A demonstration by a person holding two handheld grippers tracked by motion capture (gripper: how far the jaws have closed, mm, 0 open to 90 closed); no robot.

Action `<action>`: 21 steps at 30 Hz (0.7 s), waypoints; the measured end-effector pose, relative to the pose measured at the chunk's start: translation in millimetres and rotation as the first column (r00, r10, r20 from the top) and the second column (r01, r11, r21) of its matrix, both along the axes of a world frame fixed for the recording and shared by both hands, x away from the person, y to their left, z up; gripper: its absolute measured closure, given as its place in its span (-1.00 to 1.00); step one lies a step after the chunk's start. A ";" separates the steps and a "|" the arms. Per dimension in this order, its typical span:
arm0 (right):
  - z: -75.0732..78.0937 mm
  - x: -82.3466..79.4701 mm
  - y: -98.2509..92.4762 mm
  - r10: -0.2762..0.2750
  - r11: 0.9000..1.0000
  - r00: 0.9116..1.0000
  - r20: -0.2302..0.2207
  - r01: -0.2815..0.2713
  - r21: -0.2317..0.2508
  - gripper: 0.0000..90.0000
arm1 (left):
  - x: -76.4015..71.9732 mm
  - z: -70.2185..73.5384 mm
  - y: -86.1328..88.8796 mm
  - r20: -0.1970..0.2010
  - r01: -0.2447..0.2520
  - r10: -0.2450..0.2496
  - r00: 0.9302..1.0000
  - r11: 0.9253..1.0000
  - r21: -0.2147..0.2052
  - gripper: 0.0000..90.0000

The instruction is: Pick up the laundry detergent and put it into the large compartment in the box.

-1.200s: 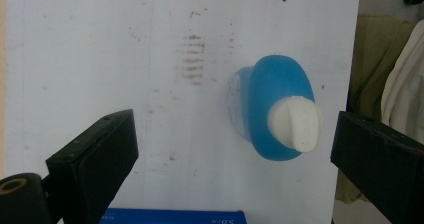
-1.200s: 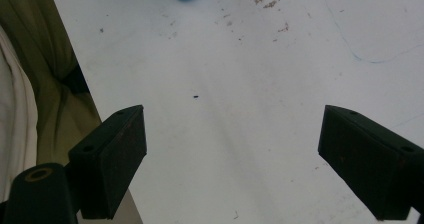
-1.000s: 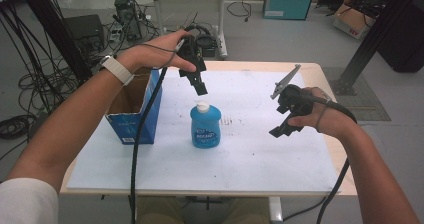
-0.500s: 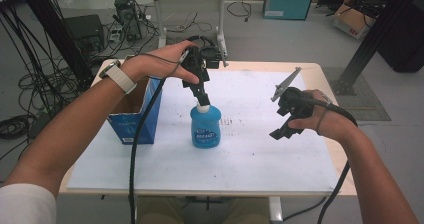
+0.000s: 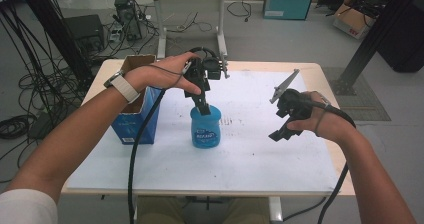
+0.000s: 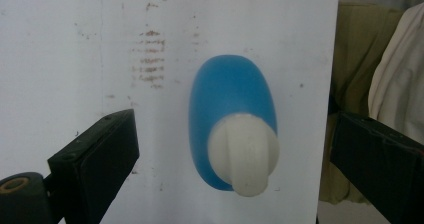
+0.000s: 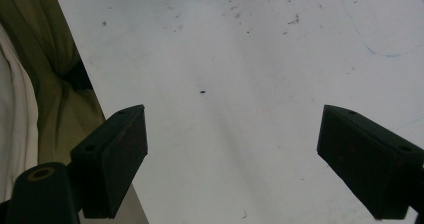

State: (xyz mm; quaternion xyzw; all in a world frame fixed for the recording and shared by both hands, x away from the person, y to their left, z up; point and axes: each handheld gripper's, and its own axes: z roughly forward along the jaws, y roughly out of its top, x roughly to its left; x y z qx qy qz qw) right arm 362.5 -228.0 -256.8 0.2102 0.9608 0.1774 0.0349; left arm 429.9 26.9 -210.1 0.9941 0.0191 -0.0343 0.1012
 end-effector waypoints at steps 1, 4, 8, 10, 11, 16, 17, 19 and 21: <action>0.2 -0.5 0.3 -0.003 1.000 1.000 -0.003 0.003 0.000 -0.72 | 0.2 -0.5 0.1 0.002 -0.002 0.002 1.000 1.000 -0.009 -0.87; -0.2 -0.8 0.7 -0.002 1.000 1.000 -0.005 0.002 -0.001 -0.72 | 1.0 -1.5 -0.6 -0.004 0.000 0.000 1.000 1.000 -0.023 -0.87; -0.3 -1.3 0.8 -0.001 1.000 1.000 -0.004 0.001 -0.002 -0.72 | -0.1 -3.9 -2.9 0.001 0.005 -0.005 1.000 1.000 -0.017 -0.87; -0.1 -1.9 0.9 -0.003 1.000 1.000 -0.006 0.003 -0.001 -0.72 | -0.2 -5.5 -4.2 0.011 0.010 -0.009 1.000 1.000 -0.016 -0.88; -0.2 -2.1 0.8 -0.002 1.000 1.000 -0.005 0.002 -0.001 -0.72 | -0.2 -6.3 -4.8 0.014 0.011 -0.011 1.000 1.000 -0.015 -0.88; -1.6 -3.0 -0.2 -0.006 1.000 1.000 -0.009 0.006 -0.001 -0.72 | -1.4 -11.0 -6.3 0.021 0.021 -0.021 1.000 1.000 -0.001 -0.88; -2.5 -3.2 -0.8 -0.007 1.000 1.000 -0.009 0.007 0.000 -0.72 | -1.2 -13.0 -6.0 0.010 0.016 -0.016 1.000 1.000 -0.008 -0.88; -3.1 -3.2 -1.0 -0.007 1.000 1.000 -0.010 0.007 0.000 -0.72 | -1.5 -14.9 -5.7 0.006 0.017 -0.017 1.000 1.000 -0.003 -0.87; -4.0 -3.4 -1.1 -0.009 1.000 1.000 -0.012 0.009 -0.004 -0.72 | -1.2 -19.4 -4.9 0.003 0.018 -0.018 1.000 1.000 0.000 -0.87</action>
